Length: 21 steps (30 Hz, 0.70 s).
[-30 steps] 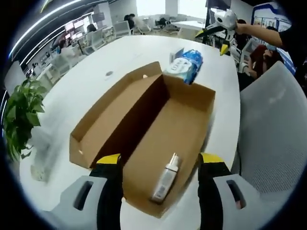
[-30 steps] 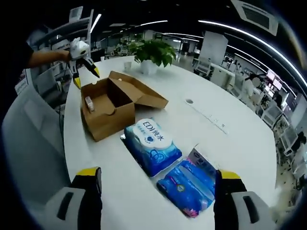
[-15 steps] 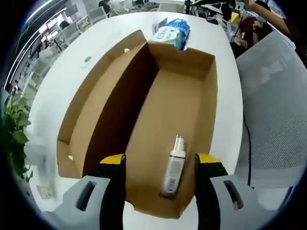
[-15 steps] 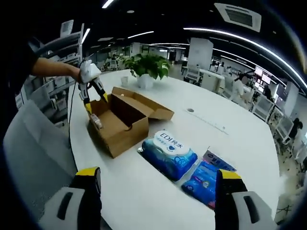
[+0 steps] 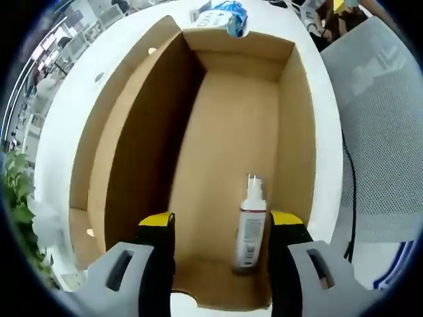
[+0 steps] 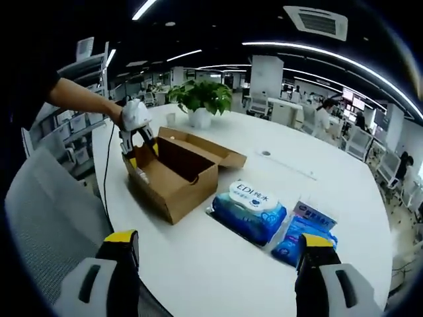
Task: Operate the shoe box by opening the lid, removing the specified soft item, and placing it in the target area until the item is outside and the box remains undamaged.
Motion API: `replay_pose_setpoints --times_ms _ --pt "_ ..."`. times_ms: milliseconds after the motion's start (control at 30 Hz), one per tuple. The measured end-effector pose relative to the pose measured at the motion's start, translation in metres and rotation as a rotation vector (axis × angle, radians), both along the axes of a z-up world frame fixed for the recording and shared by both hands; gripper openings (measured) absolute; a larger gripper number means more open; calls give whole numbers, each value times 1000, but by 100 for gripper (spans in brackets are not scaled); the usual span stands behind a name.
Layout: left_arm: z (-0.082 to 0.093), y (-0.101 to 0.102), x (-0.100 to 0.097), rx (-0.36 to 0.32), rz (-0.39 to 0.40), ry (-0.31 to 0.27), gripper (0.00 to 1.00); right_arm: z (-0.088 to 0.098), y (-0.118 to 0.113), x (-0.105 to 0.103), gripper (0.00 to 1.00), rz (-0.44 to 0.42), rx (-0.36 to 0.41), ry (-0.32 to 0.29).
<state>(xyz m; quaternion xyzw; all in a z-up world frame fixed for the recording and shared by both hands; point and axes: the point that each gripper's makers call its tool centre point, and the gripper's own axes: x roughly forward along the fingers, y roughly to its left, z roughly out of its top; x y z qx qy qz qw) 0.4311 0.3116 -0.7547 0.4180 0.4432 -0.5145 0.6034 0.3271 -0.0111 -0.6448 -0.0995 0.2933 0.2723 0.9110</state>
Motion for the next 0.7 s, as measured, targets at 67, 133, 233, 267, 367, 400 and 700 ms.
replay_pose_setpoints --times_ms 67,133,233,267,367,400,700 --pt "-4 1 -1 6 2 5 54 0 0 -1 99 -7 4 1" --pt "-8 1 -5 5 -5 15 55 1 -1 -2 99 -14 10 2" --pt "-8 -1 -1 5 -11 -3 54 2 -2 -2 99 -27 15 -3" --pt "-11 2 -2 24 -28 -11 54 2 -2 -1 99 -32 20 -5" --pt "-14 2 -6 24 -26 1 52 4 -1 0 99 -41 27 -10" --pt "-13 1 -5 13 -10 -1 51 3 -1 0 99 -42 28 -11" --pt "-12 3 -4 -11 -1 -28 44 -2 2 -3 98 -36 24 -6"
